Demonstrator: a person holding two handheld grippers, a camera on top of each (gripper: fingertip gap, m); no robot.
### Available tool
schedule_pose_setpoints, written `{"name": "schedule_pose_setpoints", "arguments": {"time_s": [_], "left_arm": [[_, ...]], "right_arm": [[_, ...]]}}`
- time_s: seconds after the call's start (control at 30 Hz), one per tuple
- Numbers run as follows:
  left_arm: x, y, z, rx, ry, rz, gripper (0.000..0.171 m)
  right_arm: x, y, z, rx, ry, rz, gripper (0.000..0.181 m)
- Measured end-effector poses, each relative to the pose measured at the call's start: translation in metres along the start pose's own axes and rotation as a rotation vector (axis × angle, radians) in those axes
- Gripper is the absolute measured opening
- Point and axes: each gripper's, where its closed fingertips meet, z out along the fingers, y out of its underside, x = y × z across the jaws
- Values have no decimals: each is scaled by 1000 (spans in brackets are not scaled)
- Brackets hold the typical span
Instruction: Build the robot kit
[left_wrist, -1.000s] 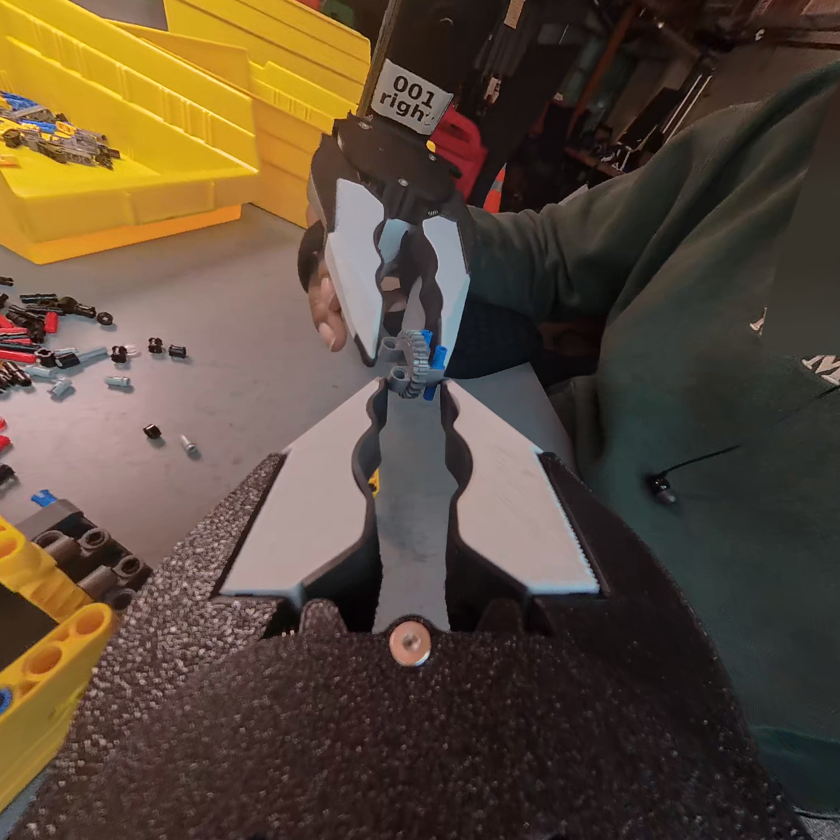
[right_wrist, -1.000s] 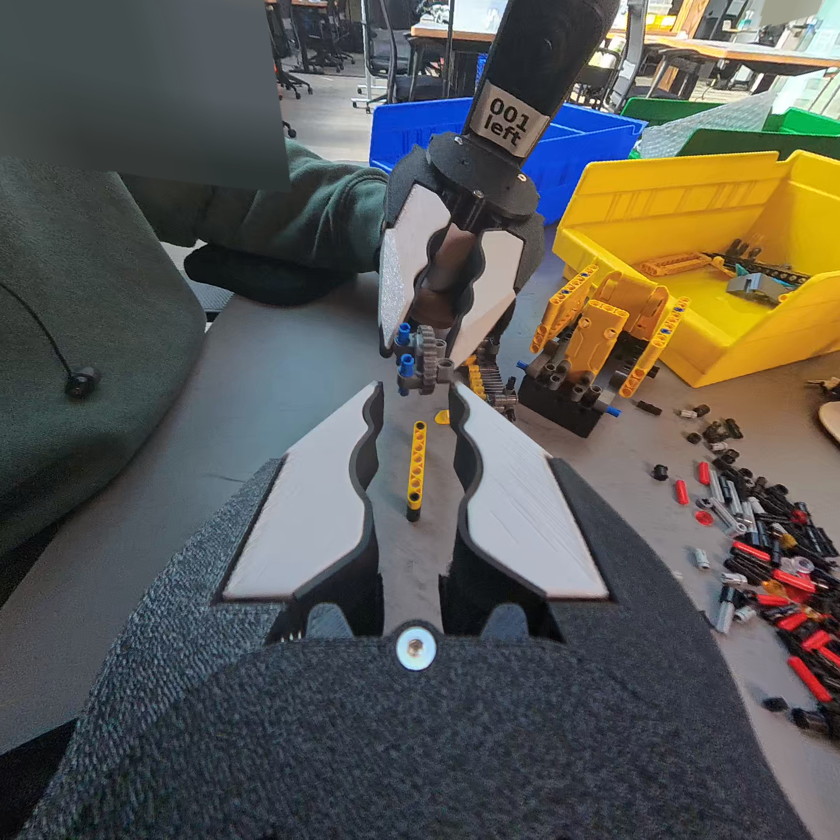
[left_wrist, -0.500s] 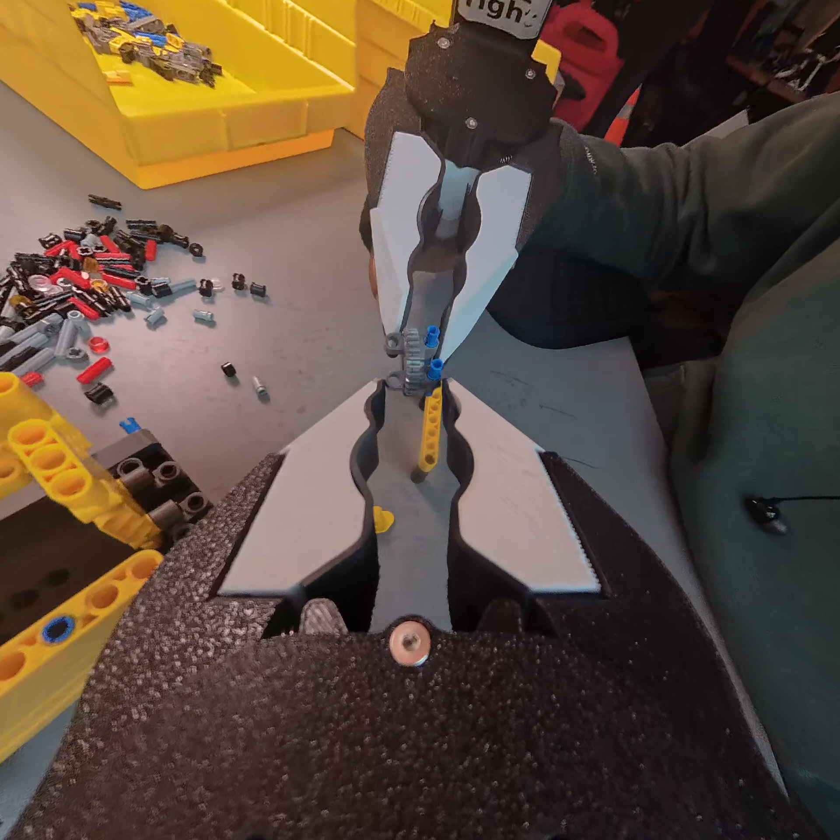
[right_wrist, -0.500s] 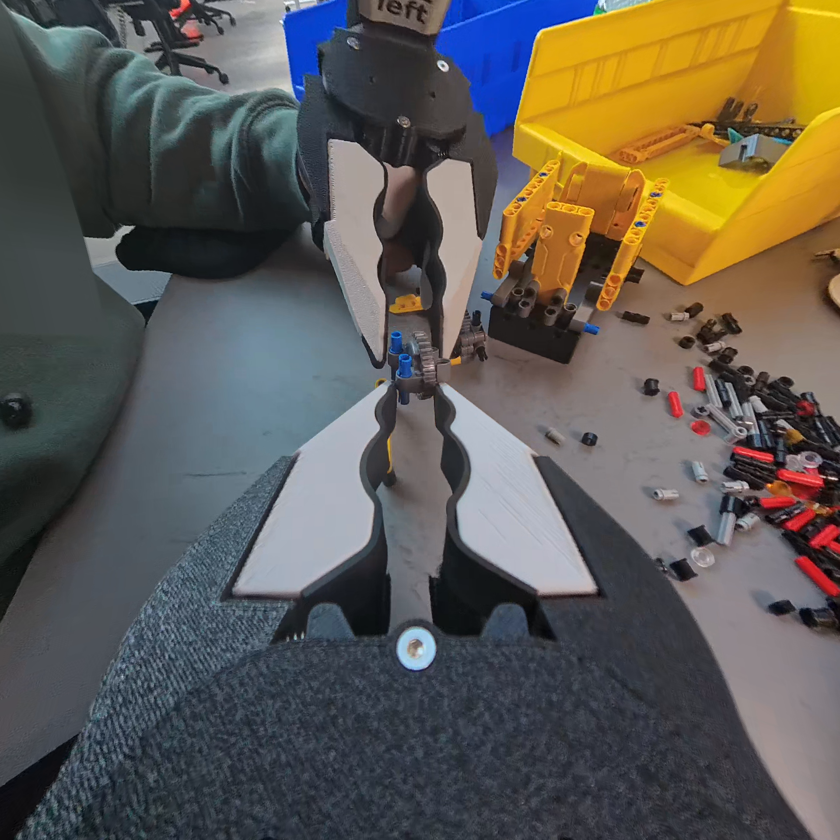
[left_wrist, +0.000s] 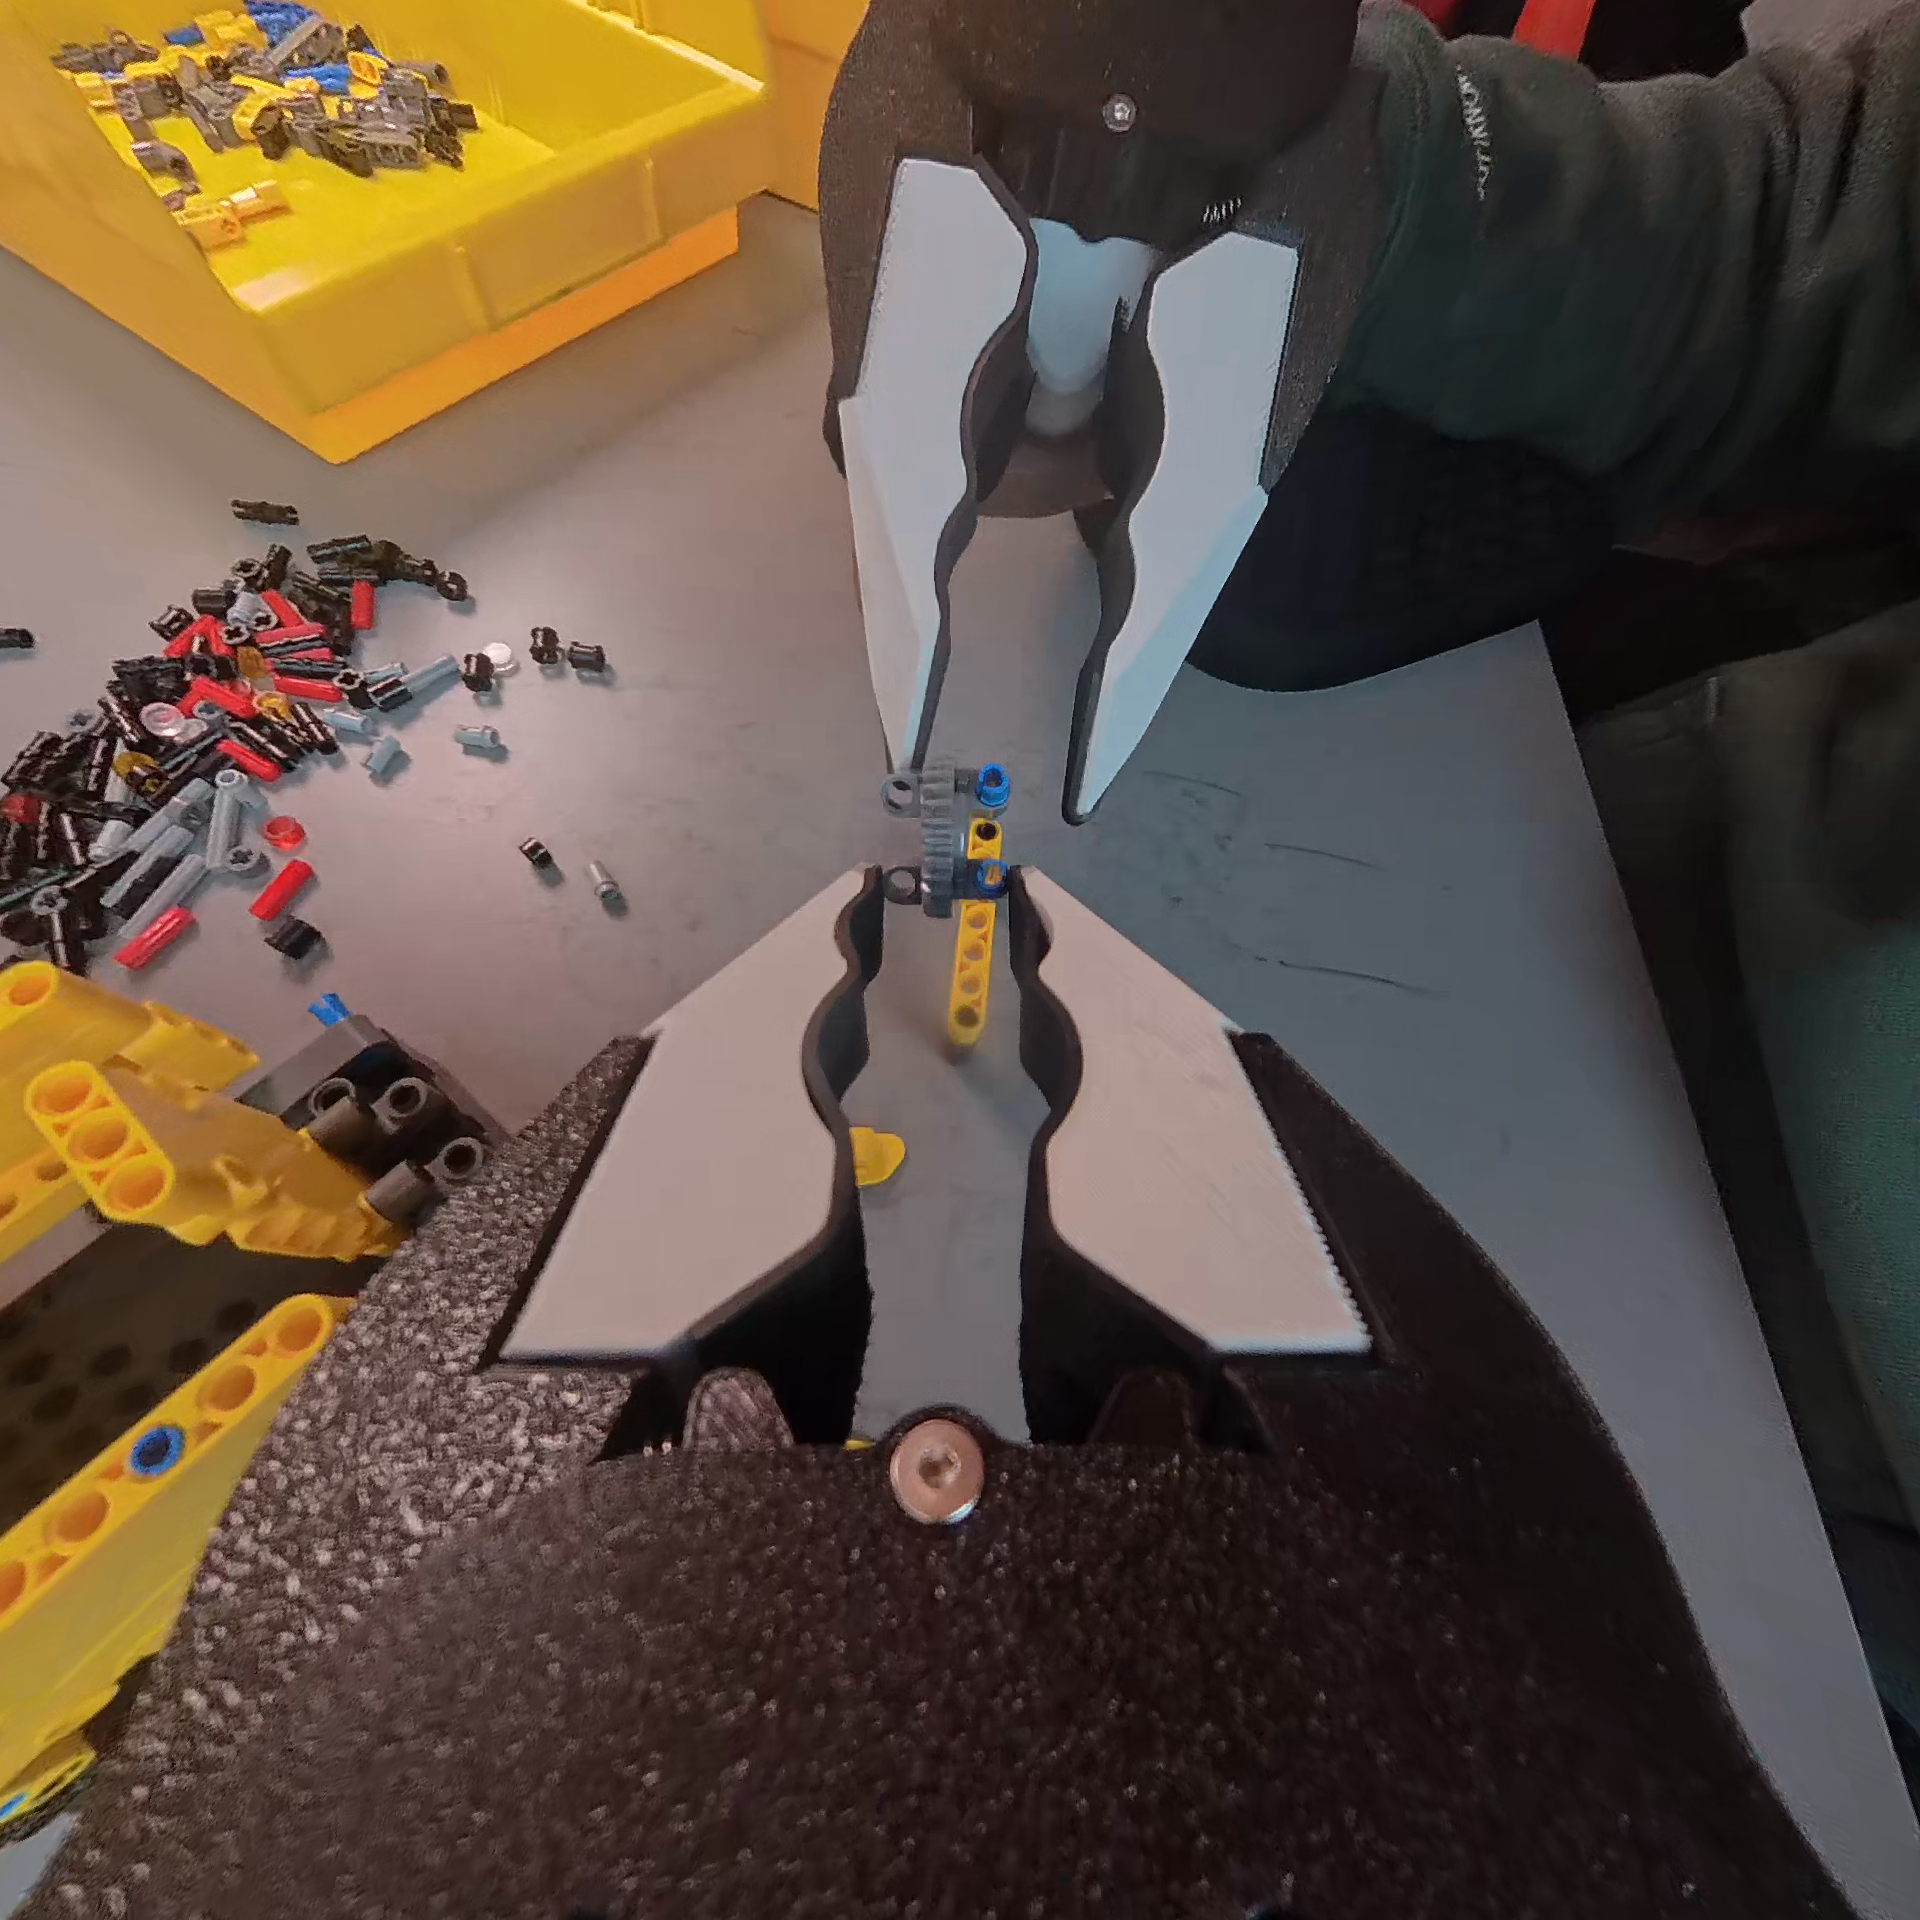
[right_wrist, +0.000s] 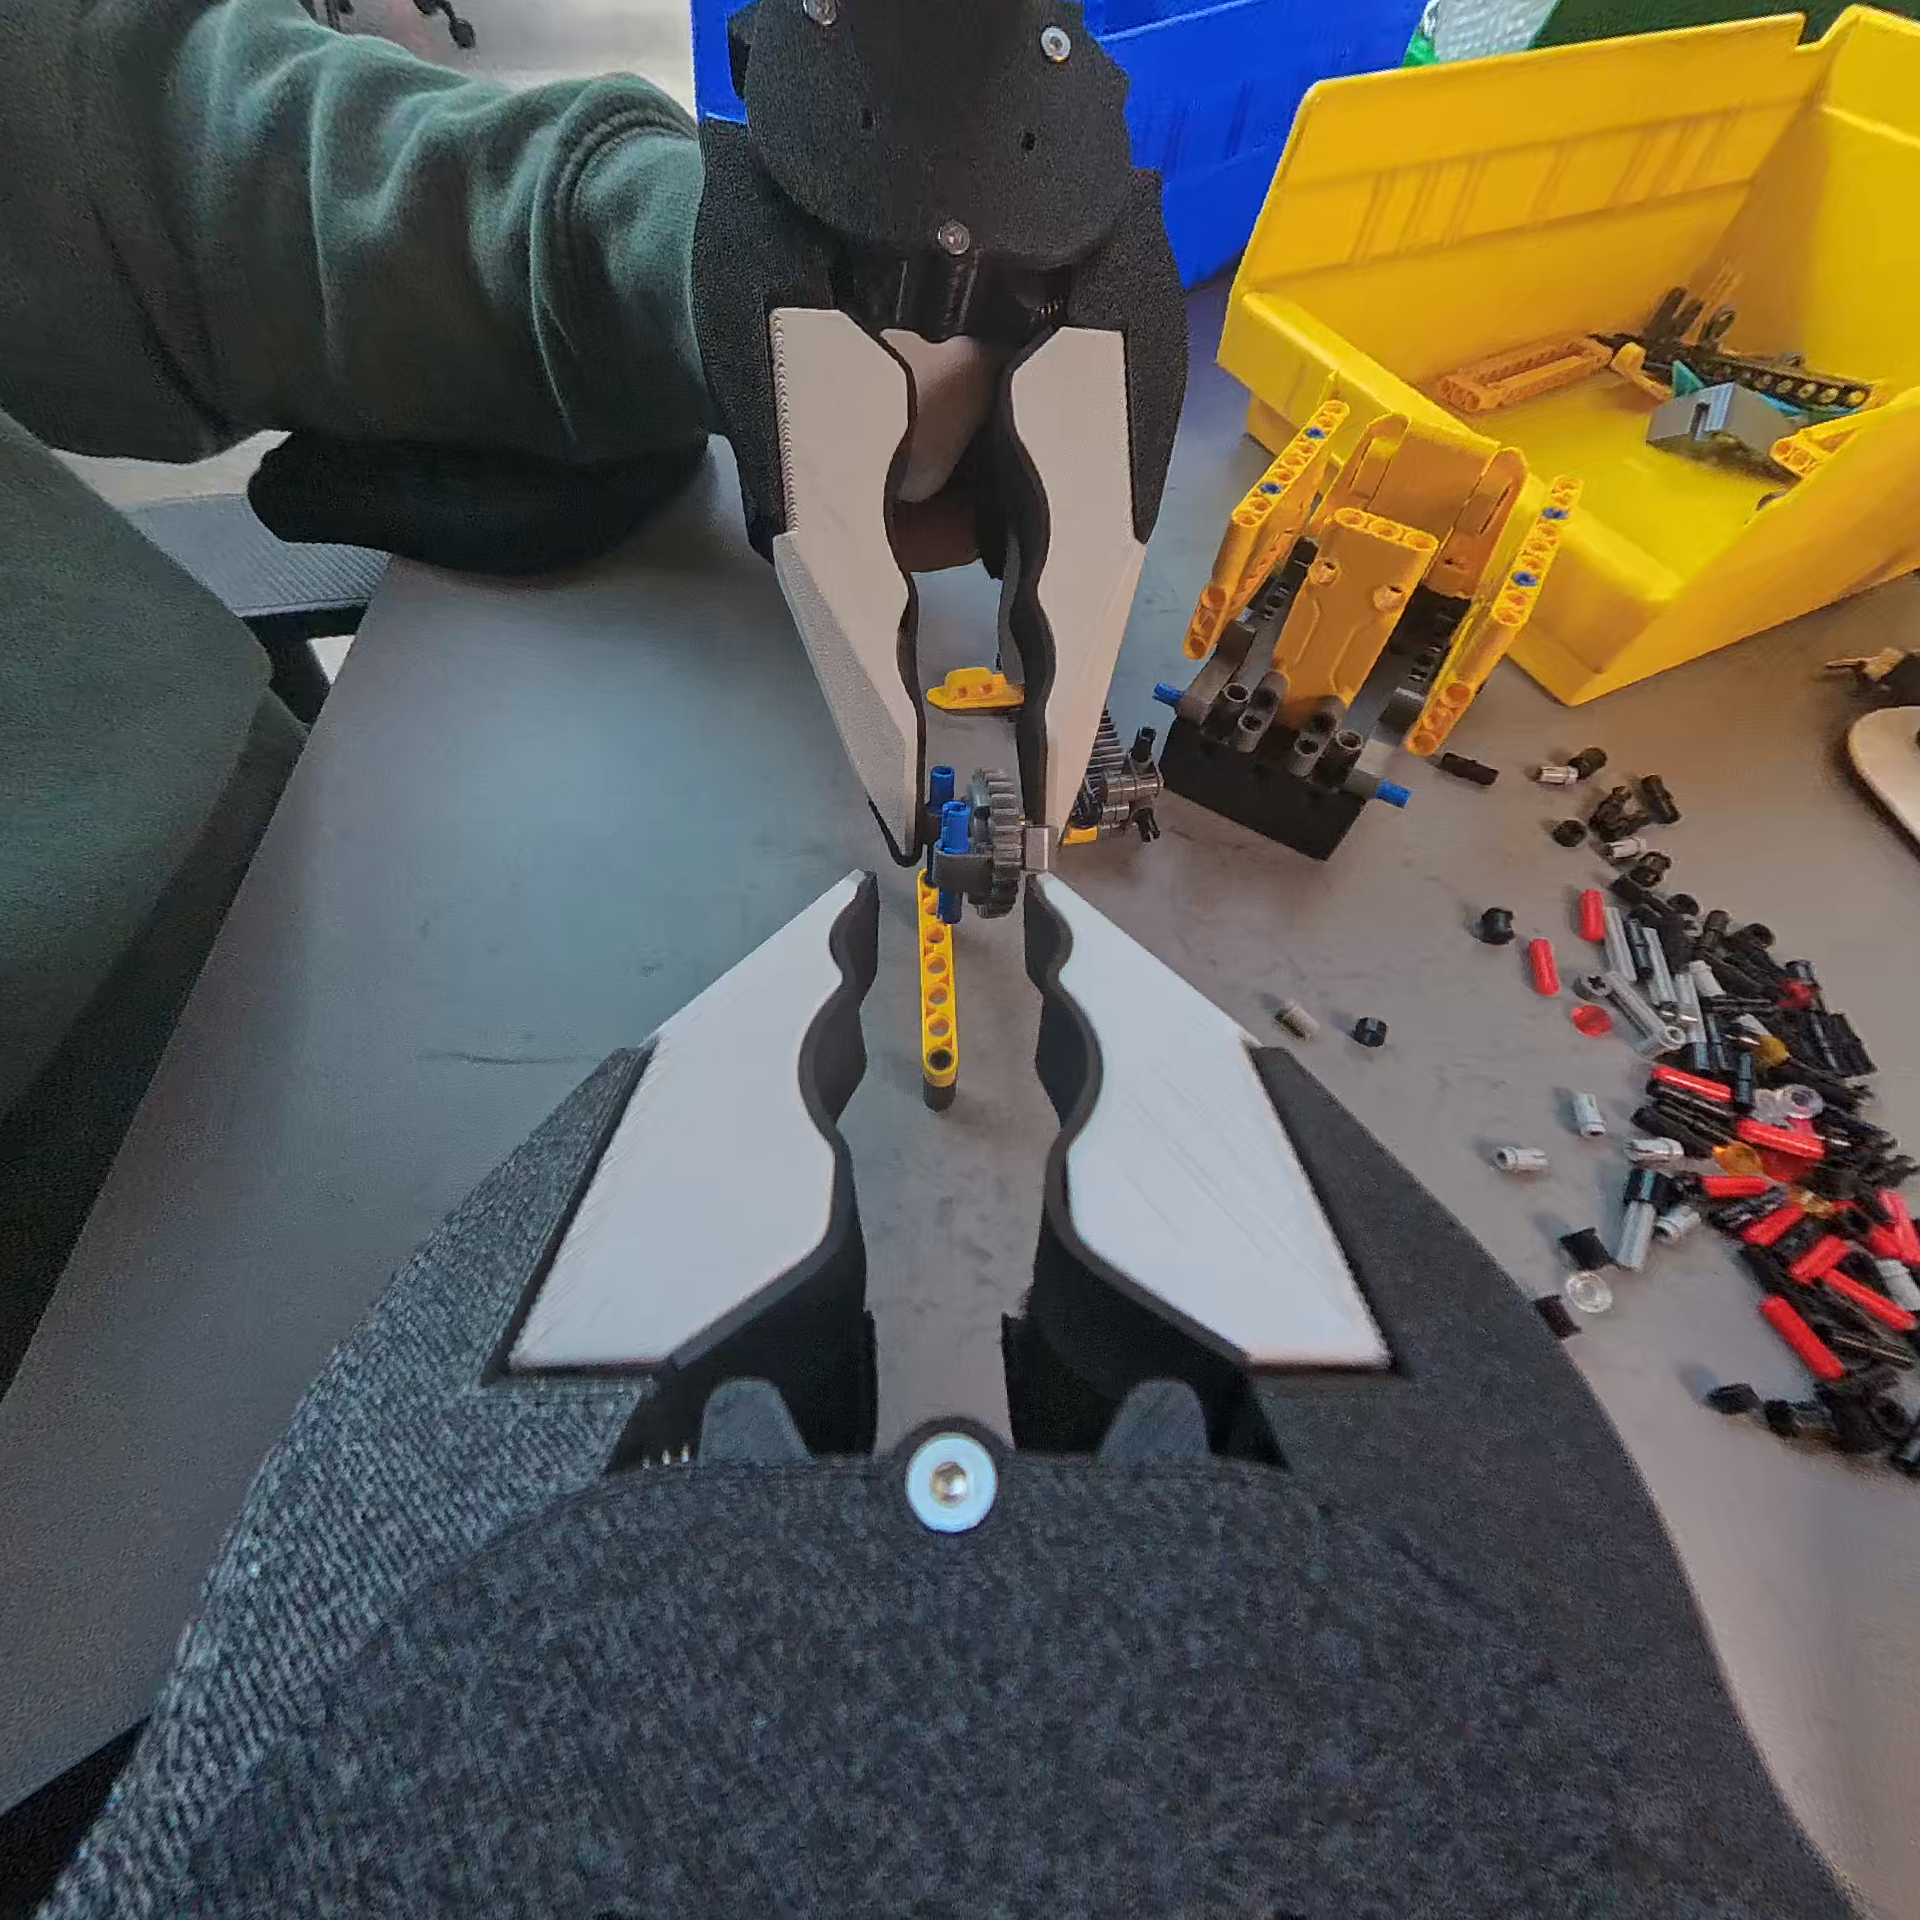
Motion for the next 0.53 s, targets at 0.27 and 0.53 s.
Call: {"name": "schedule_pose_setpoints", "arguments": {"time_s": [0.27, 0.53], "left_arm": [[7, 5, -2, -76, -16, 84, 23], [5, 7, 5, -89, 6, 75, 23]], "right_arm": [[1, -13, 1, -10, 71, -9, 33], [2, 4, 5, -50, 52, -11, 21]]}}
